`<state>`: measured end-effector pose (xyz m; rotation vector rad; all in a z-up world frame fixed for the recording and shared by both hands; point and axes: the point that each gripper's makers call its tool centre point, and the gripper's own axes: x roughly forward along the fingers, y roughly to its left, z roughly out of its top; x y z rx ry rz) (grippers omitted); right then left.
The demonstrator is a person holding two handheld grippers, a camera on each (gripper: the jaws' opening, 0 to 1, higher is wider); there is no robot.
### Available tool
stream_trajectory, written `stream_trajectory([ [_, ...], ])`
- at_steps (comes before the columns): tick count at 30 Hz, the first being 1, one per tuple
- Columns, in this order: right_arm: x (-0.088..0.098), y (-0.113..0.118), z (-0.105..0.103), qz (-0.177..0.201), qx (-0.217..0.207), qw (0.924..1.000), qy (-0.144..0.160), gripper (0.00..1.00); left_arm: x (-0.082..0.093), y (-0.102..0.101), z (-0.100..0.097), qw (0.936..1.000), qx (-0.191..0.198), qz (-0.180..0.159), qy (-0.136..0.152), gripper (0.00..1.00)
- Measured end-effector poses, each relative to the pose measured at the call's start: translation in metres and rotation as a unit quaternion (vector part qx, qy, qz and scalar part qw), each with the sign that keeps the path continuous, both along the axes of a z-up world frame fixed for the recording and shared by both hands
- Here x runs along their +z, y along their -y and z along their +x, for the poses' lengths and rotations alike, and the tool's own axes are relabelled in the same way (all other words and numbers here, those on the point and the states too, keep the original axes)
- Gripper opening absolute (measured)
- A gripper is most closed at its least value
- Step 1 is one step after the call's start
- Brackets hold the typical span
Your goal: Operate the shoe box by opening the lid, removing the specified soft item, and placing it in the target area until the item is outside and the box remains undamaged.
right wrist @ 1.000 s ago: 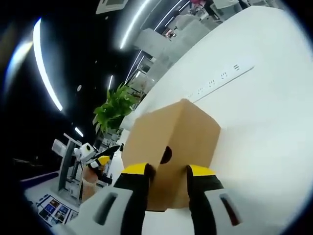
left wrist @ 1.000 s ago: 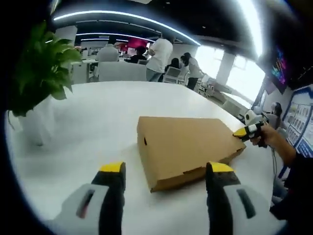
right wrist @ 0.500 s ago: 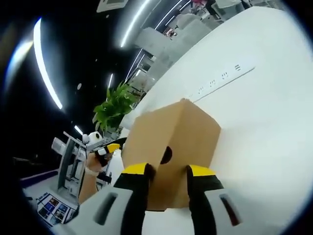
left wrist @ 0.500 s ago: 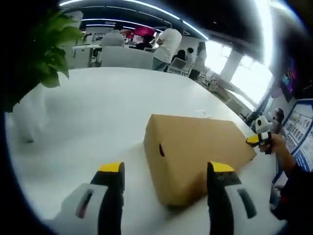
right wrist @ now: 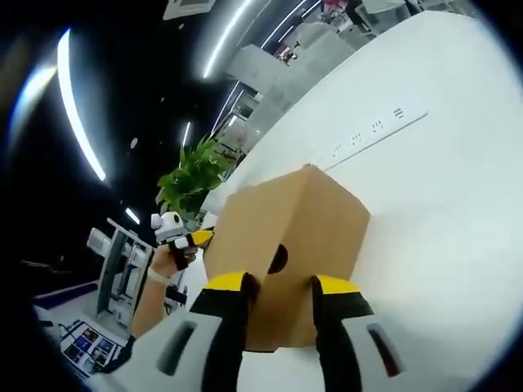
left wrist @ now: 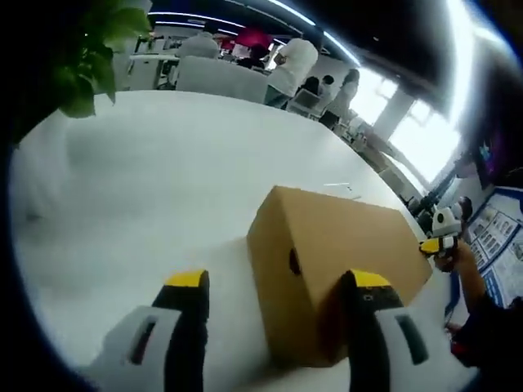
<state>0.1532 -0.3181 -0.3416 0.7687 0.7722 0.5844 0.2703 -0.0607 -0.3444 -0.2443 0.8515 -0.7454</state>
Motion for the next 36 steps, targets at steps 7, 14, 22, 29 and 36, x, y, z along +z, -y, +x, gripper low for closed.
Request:
stream_trajectory([
  [7,0.0,-0.002,0.001,0.001,0.001,1.0,0.002,0.3,-0.003,0.005,-0.008,0.9992,0.001,-0.035,-0.022,0.69],
  [14,0.0,-0.002,0.001,0.0,0.001,1.0,0.002,0.3,-0.011,0.012,-0.011,0.9951,0.004,-0.08,-0.059,0.71],
  [22,0.0,-0.003,0.002,0.003,0.0,1.0,0.003,0.3,-0.011,0.015,-0.007,0.9919,0.0,-0.102,-0.076,0.67],
  [29,0.0,-0.004,0.002,0.003,0.0,1.0,0.004,0.3,-0.009,0.02,-0.008,0.987,-0.004,-0.131,-0.093,0.59],
  [36,0.001,-0.004,0.001,0.003,0.0,1.0,0.003,0.3,-0.009,0.021,-0.009,0.9863,-0.001,-0.133,-0.097,0.59],
])
